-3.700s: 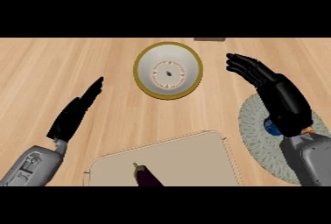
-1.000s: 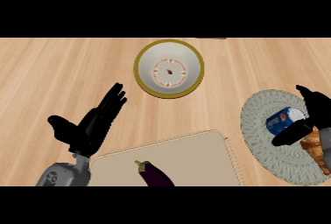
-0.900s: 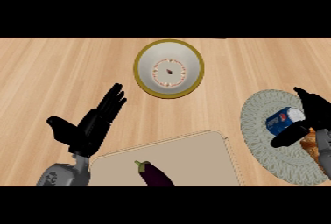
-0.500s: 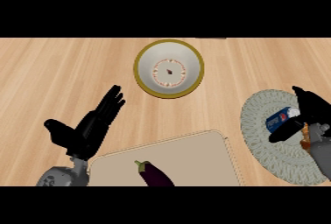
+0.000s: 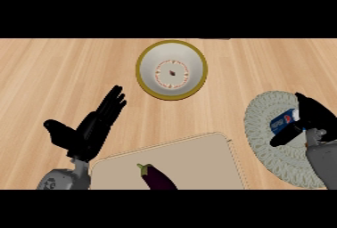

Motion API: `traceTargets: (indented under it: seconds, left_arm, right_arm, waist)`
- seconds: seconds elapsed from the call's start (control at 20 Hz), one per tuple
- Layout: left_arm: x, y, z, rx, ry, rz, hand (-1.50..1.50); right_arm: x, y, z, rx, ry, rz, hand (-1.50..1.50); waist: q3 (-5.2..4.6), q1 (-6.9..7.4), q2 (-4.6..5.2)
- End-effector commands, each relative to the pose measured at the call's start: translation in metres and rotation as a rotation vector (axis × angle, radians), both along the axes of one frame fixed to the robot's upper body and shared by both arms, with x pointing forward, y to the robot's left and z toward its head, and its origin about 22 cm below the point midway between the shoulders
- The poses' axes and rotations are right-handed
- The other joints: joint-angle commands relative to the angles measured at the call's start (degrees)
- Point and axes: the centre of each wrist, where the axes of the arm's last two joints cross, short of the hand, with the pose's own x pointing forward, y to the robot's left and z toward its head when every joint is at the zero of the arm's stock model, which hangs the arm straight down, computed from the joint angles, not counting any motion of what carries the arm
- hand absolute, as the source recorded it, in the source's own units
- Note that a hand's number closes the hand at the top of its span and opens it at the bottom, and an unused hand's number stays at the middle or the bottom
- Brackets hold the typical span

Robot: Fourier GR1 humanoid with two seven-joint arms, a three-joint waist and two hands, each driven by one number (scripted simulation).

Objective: Pick the can from the placemat and place it in the bowl

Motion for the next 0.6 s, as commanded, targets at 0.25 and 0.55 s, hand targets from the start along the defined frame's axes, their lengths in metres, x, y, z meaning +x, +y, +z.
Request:
traceTargets:
  seconds: [0.25,0.55]
  left_arm:
    - [-0.006,-0.002,-0.003,0.006,-0.001,0.005,0.00]
    - [-0.003,0.009,-0.002,-0.007,0.002,0.011,0.00]
  right_arm:
    - [0.016,-0.013,-0.036,-0.014,0.028,-0.067,-1.50]
    - [0.011,-0.012,-0.021,-0.015,-0.034,0.011,1.50]
  waist:
    - [0.03,0.29,0.08]
    - [0.01,0.00,0.00]
